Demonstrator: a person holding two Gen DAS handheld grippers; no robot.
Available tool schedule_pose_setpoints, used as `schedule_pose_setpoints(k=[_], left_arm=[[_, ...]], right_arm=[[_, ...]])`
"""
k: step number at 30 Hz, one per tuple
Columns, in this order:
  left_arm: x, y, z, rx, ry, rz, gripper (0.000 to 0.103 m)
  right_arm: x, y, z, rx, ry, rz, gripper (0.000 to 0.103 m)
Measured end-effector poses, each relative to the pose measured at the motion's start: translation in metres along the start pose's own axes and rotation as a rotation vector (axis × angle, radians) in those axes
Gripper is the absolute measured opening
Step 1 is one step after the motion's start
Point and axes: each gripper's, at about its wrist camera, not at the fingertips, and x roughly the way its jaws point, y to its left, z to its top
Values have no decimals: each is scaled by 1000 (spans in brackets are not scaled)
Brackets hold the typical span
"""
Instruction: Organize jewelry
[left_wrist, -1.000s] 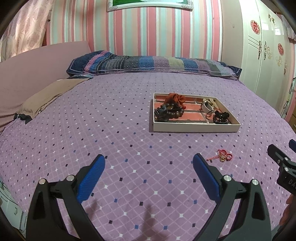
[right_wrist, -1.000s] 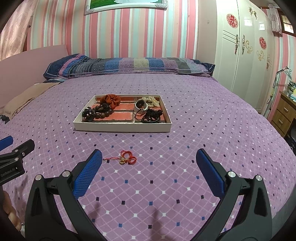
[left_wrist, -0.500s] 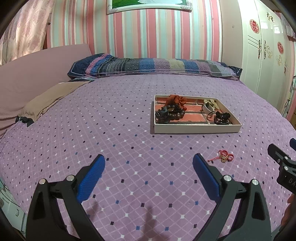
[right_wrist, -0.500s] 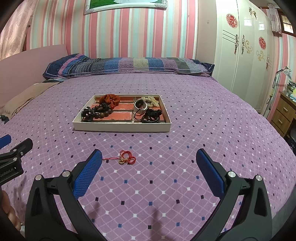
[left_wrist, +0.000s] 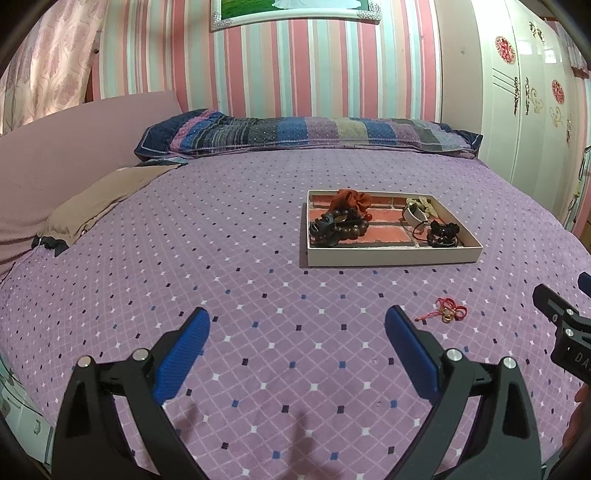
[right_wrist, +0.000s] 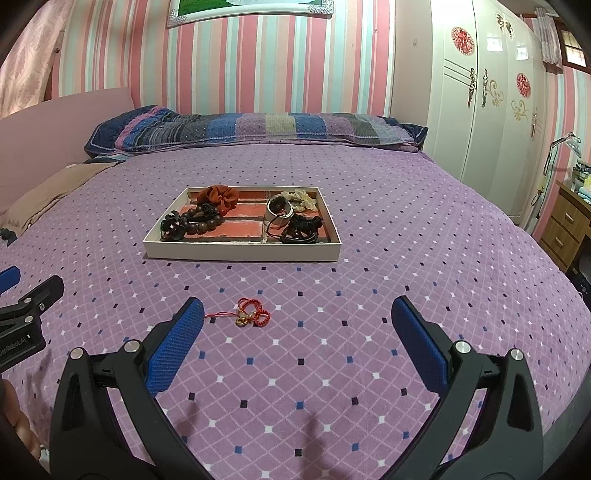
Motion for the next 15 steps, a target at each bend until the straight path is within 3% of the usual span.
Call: schedule_pose_setpoints(k=[15], left_arm=[[1,4,3,-1,-4,7,94]], right_arm=[[0,-1,0,1,-1,-1,99]])
